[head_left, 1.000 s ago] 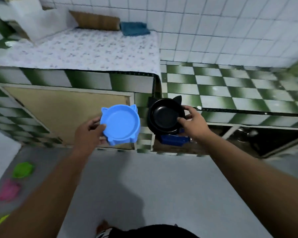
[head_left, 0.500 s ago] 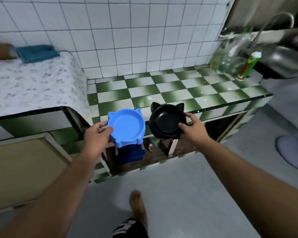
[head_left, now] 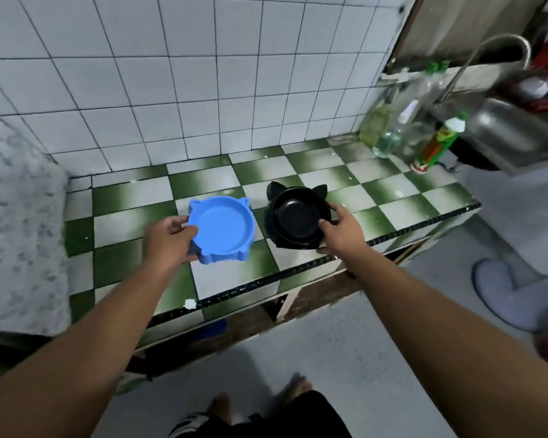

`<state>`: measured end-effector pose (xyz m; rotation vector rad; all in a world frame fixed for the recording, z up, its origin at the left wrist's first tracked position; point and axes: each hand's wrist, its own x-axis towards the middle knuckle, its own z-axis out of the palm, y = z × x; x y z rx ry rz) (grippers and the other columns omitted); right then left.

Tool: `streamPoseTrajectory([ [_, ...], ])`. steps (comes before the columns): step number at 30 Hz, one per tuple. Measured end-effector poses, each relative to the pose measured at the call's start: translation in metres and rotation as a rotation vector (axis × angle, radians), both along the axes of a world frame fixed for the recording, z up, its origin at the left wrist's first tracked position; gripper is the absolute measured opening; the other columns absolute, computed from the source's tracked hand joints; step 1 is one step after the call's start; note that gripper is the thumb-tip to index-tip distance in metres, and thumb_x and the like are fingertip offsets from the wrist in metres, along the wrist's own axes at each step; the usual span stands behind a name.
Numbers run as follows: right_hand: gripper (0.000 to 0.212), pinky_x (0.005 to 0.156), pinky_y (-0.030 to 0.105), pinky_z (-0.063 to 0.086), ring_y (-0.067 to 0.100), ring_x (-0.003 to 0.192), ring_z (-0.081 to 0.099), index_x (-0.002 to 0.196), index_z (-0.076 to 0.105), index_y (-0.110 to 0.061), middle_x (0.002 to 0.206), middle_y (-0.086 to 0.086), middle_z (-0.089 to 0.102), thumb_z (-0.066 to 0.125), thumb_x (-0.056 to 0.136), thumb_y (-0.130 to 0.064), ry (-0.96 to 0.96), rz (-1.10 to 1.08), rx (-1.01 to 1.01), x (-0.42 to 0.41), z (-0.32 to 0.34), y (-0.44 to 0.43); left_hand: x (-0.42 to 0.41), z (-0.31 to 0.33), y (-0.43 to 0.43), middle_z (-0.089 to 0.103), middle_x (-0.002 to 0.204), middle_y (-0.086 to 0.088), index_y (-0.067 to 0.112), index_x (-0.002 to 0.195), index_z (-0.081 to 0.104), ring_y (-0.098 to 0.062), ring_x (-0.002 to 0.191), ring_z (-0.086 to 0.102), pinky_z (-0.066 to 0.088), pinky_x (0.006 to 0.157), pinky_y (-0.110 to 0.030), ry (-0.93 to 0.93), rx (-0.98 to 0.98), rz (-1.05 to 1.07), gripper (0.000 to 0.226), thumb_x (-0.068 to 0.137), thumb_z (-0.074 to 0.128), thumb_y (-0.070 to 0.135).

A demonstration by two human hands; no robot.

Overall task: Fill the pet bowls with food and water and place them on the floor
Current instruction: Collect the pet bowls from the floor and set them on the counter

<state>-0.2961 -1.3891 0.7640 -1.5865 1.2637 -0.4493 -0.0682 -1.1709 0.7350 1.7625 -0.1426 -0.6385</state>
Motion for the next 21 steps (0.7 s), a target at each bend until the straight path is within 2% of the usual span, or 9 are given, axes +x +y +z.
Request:
streamPoseTrajectory([
  [3,0.047,0.061,0.052,0.062,0.037,0.092,0.066,0.142,0.049,-0.022,0.114,0.015,0.06,0.057,0.097,-0.012,0.007,0.031,-0.011,0.026,-0.013,-0.054,0.017,-0.007,-0.042,0.073,0.111,-0.013,0.018,0.11,0.068,-0.03,0.081,0.072,0.065,0.072,-0.049,-0.012,0.036,0.031,0.022,0.091,0.069,0.009],
  [5,0.046,0.061,0.05,0.062,0.035,0.089,0.066,0.14,0.05,-0.022,0.114,0.016,0.06,0.056,0.096,-0.011,0.009,0.062,-0.004,0.044,-0.024,-0.091,0.026,-0.013,-0.07,0.074,0.11,-0.013,0.018,0.112,0.069,-0.031,0.085,0.074,0.065,0.071,-0.049,0.012,0.045,0.059,0.023,0.09,0.069,0.009],
  [8,0.044,0.058,0.046,0.062,0.038,0.09,0.066,0.137,0.051,-0.025,0.114,0.021,0.061,0.056,0.096,-0.01,-0.011,0.126,0.038,0.073,-0.039,-0.146,0.036,-0.021,-0.106,0.072,0.113,-0.014,0.009,0.124,0.065,-0.032,0.09,0.075,0.065,0.068,-0.047,0.046,0.048,0.142,0.031,0.093,0.068,0.007],
  [12,0.04,0.06,0.06,0.059,0.043,0.09,0.067,0.128,0.054,-0.029,0.11,0.021,0.061,0.058,0.092,-0.012,0.022,0.21,0.052,0.098,-0.052,-0.206,0.041,-0.027,-0.146,0.069,0.114,-0.011,0.006,0.126,0.065,-0.024,0.085,0.072,0.061,0.051,-0.029,0.026,0.112,0.219,0.031,0.095,0.067,0.007],
  [13,0.039,0.06,0.062,0.059,0.045,0.094,0.067,0.125,0.055,-0.031,0.111,0.021,0.061,0.058,0.092,-0.012,0.023,0.228,0.061,0.104,-0.055,-0.219,0.044,-0.03,-0.155,0.069,0.115,-0.011,0.006,0.127,0.065,-0.025,0.085,0.072,0.061,0.051,-0.03,0.027,0.126,0.241,0.033,0.094,0.068,0.008],
  [16,0.037,0.06,0.06,0.059,0.047,0.099,0.065,0.123,0.055,-0.032,0.118,0.024,0.06,0.058,0.093,-0.011,0.039,0.265,0.101,0.121,-0.065,-0.253,0.054,-0.039,-0.181,0.071,0.116,-0.011,0.009,0.126,0.069,-0.03,0.088,0.073,0.065,0.064,-0.049,0.032,0.182,0.296,0.036,0.09,0.07,0.01],
  [21,0.035,0.062,0.057,0.06,0.046,0.103,0.062,0.12,0.052,-0.032,0.122,0.024,0.058,0.057,0.096,-0.008,0.045,0.256,0.165,0.145,-0.084,-0.288,0.072,-0.046,-0.225,0.073,0.111,-0.007,0.014,0.124,0.073,-0.025,0.078,0.073,0.066,0.067,-0.049,-0.014,0.251,0.306,0.037,0.087,0.071,0.008],
])
